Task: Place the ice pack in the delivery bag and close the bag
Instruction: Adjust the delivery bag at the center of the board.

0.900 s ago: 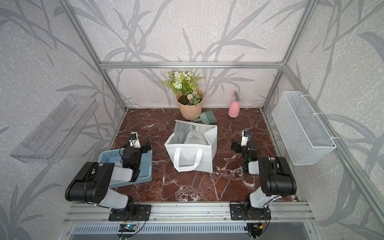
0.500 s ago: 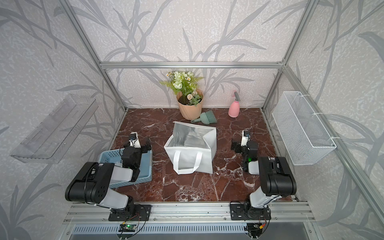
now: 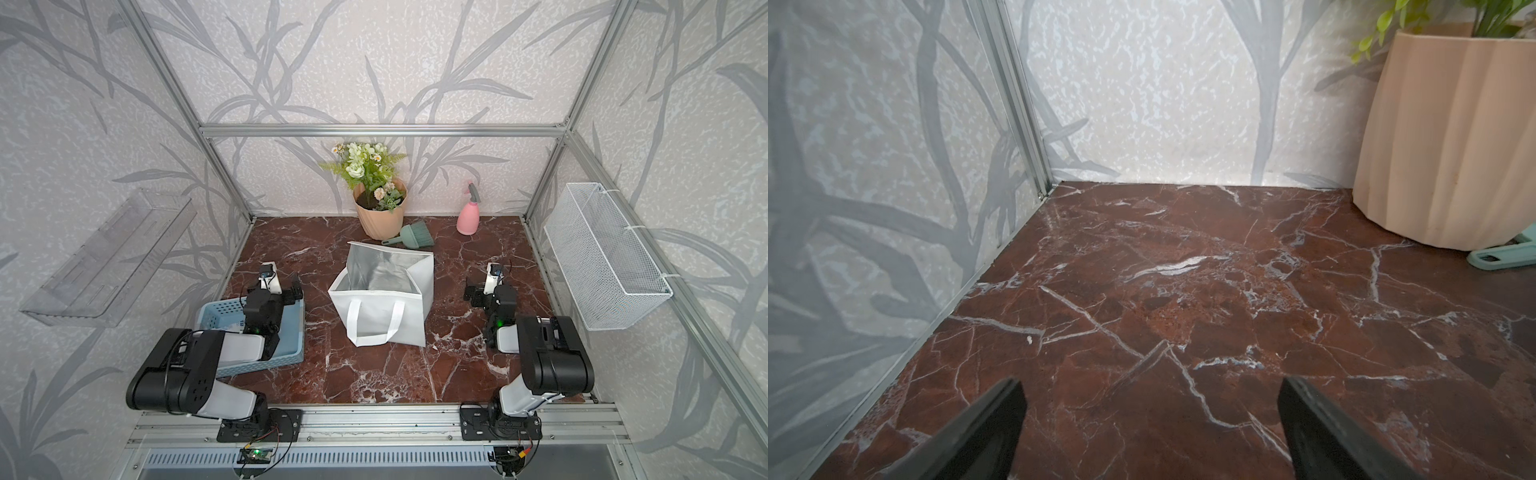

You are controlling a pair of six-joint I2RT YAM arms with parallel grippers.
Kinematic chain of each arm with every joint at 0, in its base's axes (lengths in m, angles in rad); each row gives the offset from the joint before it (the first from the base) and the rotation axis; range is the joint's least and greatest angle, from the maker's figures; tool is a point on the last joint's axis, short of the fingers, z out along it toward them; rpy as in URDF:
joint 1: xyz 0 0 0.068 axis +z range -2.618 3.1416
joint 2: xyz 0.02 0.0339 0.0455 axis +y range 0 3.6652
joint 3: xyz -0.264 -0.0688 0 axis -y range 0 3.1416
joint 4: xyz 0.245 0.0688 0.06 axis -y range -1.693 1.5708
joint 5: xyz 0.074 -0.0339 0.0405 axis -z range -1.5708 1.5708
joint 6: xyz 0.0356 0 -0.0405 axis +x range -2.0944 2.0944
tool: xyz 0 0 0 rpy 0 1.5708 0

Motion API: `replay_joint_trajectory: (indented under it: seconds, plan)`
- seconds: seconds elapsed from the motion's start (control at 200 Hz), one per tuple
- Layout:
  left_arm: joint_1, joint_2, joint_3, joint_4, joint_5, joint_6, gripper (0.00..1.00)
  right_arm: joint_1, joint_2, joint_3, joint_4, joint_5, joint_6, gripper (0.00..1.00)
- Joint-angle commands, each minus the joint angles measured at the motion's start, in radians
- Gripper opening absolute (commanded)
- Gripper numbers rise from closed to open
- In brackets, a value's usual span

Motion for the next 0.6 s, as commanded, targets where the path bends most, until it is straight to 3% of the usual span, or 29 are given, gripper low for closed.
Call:
replay_joint_trajectory:
  seconds: [0.0, 0.09, 0.155, 0.275, 0.355, 0.42, 0.51, 0.595]
  plan:
    - [0.005, -0.107, 0.160, -0.332, -0.095, -0.090, 1.00, 0.007, -0.133, -0.061, 0.071, 0.079, 0.015, 0.99]
    - [0.005, -0.181, 0.247, -0.513, -0.108, -0.186, 1.00, 0.010, -0.296, -0.053, -0.075, 0.143, 0.055, 0.99]
    - [0.008, -0.226, 0.313, -0.642, -0.105, -0.277, 1.00, 0.006, -0.429, -0.004, -0.278, 0.220, 0.216, 0.99]
    - [0.013, -0.294, 0.396, -0.802, -0.053, -0.388, 1.00, 0.005, -0.597, 0.160, -0.711, 0.202, 0.452, 0.99]
    - [0.021, -0.335, 0.409, -0.825, 0.019, -0.413, 1.00, 0.001, -0.633, 0.266, -0.920, 0.147, 0.617, 0.99]
    - [0.024, -0.350, 0.419, -0.841, 0.074, -0.432, 1.00, -0.016, -0.651, 0.312, -0.960, 0.033, 0.716, 0.99]
    - [0.023, -0.358, 0.441, -0.882, 0.097, -0.464, 1.00, -0.023, -0.645, 0.363, -0.945, -0.110, 0.763, 0.99]
    - [0.024, -0.358, 0.451, -0.917, 0.100, -0.476, 1.00, 0.012, -0.595, 0.531, -1.142, -0.140, 0.702, 0.99]
